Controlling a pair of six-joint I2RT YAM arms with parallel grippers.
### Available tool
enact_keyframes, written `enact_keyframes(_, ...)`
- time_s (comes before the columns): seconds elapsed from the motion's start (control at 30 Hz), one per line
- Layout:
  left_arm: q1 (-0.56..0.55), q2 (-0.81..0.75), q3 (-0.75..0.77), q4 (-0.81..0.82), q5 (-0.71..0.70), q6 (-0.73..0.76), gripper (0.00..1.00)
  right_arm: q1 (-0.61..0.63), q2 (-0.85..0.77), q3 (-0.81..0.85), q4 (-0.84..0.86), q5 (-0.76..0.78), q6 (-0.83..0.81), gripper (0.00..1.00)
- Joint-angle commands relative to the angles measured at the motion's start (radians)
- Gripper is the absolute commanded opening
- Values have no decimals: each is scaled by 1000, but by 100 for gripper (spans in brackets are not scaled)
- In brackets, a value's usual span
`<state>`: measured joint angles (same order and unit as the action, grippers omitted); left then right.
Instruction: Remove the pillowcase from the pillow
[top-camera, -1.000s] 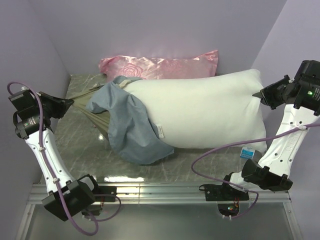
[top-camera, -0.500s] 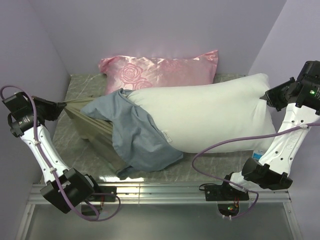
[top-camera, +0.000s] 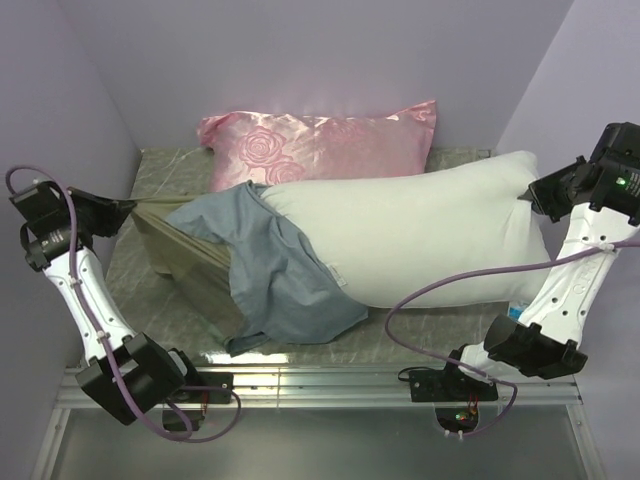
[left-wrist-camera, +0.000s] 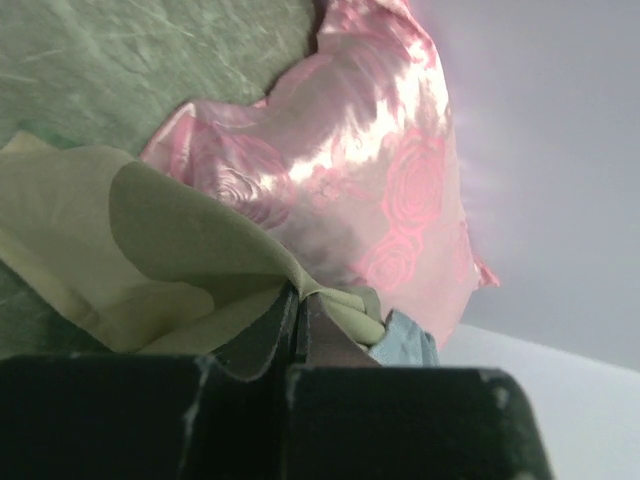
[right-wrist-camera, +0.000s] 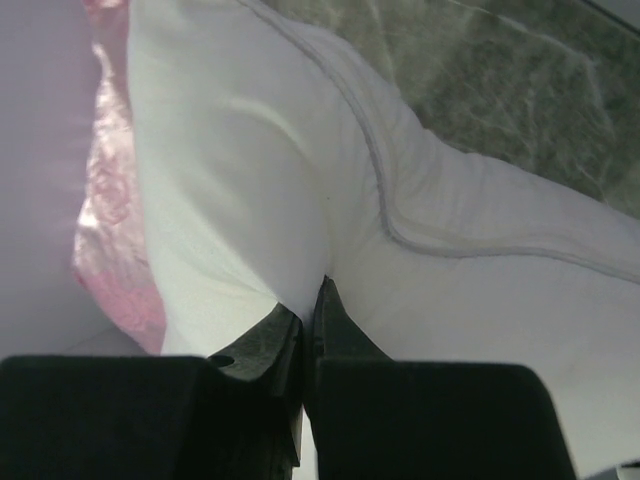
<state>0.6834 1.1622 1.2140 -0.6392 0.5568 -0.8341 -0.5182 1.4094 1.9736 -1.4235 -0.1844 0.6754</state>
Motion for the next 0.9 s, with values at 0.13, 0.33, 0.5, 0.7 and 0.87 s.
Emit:
enact_keyframes(0.13,-270,-31,-16,136,-146,81,48,36,-24,171,250,-86,81,0)
enact_keyframes(0.33,-530,-136,-111,105,-300,122,74,156,-162,-102,379,-9,111,0)
enact_keyframes(0.5,-893,-156,-168,114,-429,87,75,227,-196,-183,417,52,110,0)
enact_keyframes(0.7,-1307,-79,-197,203,-604,-63,79,247,-208,-226,443,72,102,0)
enact_keyframes(0.87,-1464,63,-165,254,-672,-74,80,251,-230,-268,460,80,92,0)
